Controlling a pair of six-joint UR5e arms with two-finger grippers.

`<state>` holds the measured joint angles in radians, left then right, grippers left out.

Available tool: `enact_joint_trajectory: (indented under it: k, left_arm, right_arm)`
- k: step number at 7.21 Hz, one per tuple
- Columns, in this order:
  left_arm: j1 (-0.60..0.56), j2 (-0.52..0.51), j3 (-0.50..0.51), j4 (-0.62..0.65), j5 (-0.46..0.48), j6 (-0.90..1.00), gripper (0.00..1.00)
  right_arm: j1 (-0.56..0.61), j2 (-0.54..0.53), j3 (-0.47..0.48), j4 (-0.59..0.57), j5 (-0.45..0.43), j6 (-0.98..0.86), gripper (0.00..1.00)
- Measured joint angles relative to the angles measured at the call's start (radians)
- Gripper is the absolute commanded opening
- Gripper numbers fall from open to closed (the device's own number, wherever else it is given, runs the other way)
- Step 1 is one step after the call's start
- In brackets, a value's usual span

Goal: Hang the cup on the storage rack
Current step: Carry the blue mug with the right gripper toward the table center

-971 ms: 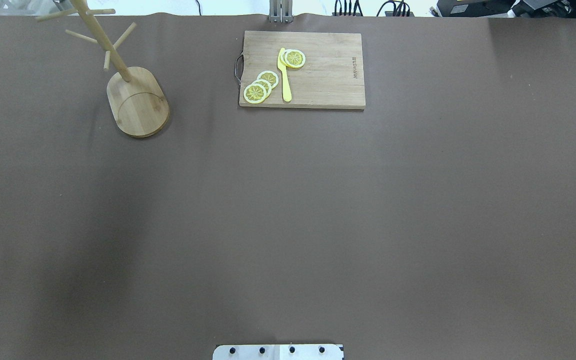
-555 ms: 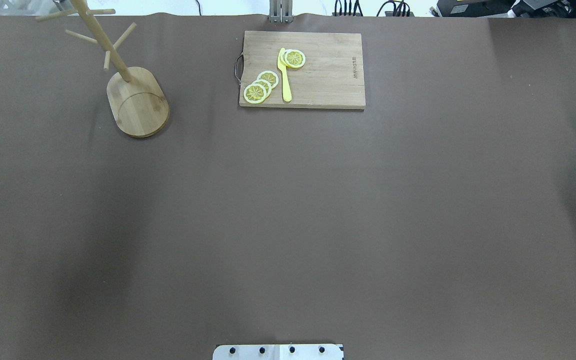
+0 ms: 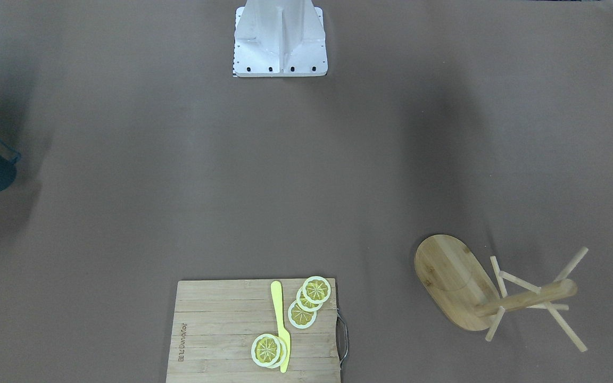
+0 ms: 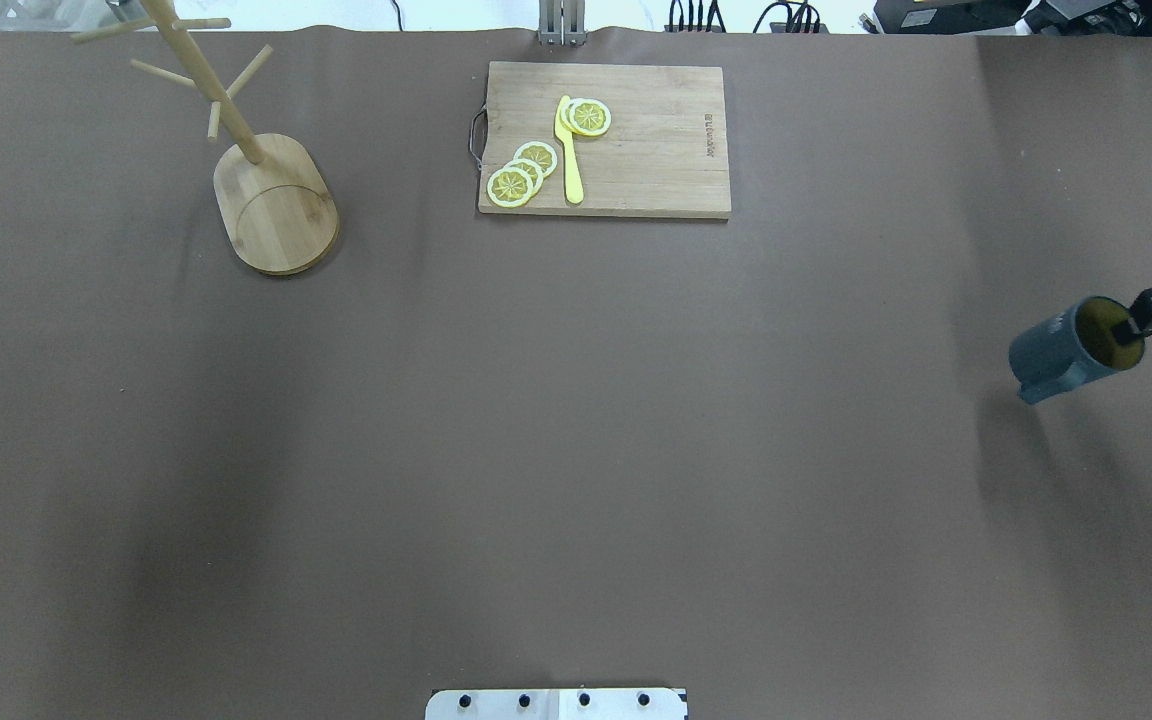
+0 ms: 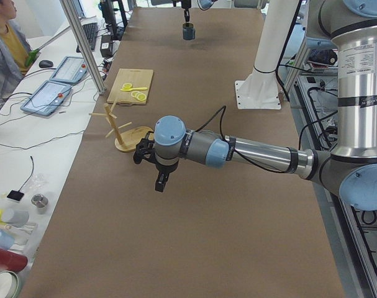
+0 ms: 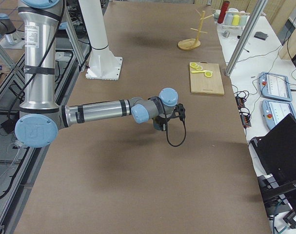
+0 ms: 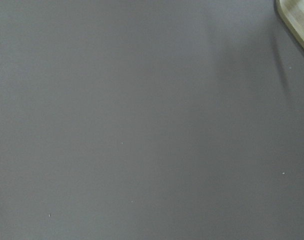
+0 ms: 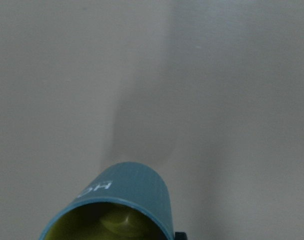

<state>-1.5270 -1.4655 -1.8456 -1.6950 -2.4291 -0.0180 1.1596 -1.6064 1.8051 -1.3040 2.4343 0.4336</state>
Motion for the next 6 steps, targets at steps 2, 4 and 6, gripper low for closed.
enact_joint_trajectory:
  k: [2, 4, 6]
  left_arm:
    - [0.001, -0.002, 0.0, -0.008, -0.002, 0.0, 0.97]
    - [0.004, -0.003, 0.002, -0.029, -0.007, -0.001, 0.97]
    - [0.005, -0.004, 0.004, -0.039, -0.008, -0.002, 0.97]
  right_arm:
    - [-0.148, 0.117, 0.047, -0.003, -0.067, 0.199, 0.0]
    - [-0.312, 0.264, 0.053, -0.006, -0.155, 0.431, 0.0]
    - [-0.458, 0.413, 0.048, -0.045, -0.26, 0.601, 0.0]
